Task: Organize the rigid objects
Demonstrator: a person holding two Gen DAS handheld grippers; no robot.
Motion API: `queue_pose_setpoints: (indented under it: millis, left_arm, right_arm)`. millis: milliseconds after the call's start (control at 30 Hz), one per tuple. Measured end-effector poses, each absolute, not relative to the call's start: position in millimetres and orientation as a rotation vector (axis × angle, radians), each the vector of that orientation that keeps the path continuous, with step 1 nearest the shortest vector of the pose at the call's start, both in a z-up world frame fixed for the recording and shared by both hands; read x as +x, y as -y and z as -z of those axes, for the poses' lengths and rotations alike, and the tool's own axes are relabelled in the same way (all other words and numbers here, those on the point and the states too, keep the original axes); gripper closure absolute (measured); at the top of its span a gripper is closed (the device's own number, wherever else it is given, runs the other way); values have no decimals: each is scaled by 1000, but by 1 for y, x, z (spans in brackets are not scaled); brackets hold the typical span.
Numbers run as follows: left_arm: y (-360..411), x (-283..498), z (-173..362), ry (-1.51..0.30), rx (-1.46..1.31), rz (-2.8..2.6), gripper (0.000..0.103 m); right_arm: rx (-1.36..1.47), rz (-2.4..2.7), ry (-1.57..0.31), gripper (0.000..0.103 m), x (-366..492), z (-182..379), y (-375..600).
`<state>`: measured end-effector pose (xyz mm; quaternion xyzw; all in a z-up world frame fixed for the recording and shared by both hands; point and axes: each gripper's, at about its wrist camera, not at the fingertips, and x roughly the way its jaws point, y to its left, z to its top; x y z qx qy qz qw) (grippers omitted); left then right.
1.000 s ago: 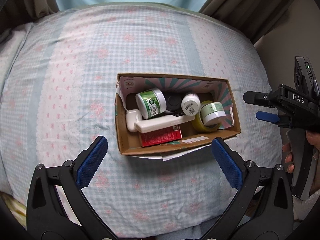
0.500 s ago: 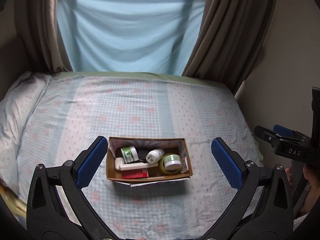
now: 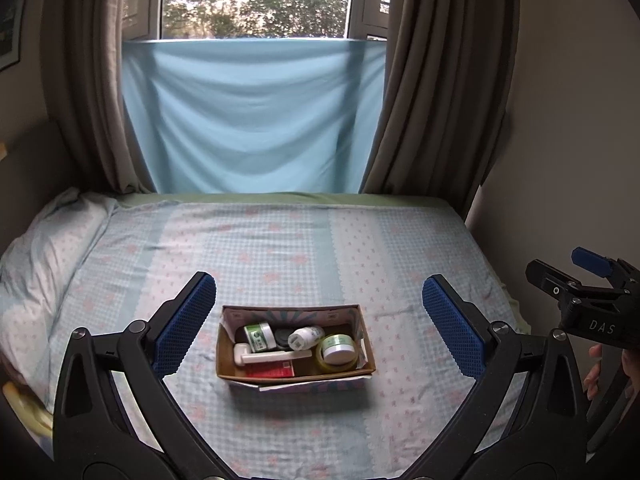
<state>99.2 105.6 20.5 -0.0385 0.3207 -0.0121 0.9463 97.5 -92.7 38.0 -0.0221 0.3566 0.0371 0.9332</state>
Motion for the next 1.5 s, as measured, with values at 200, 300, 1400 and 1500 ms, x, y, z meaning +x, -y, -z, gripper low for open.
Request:
queue_pose_setpoints:
  millis: [200,300,1400,1500]
  left_arm:
    - [-97,97,-19,-663,-65,37,0]
    - [-93,95,-18,-663,-61,41,0]
    - [-84,79,-22,-643,-59,44,0]
    - [-84,78,-22,-640,-59,45,0]
  right_arm:
    - [-32,-57,-713,0,90,-43,103]
    - [-45,-45,-699,0,85,-45,106]
    - [-56,-33,-642,0,68,-56,108]
    - [-56,-31,-638,0,68,-57,108]
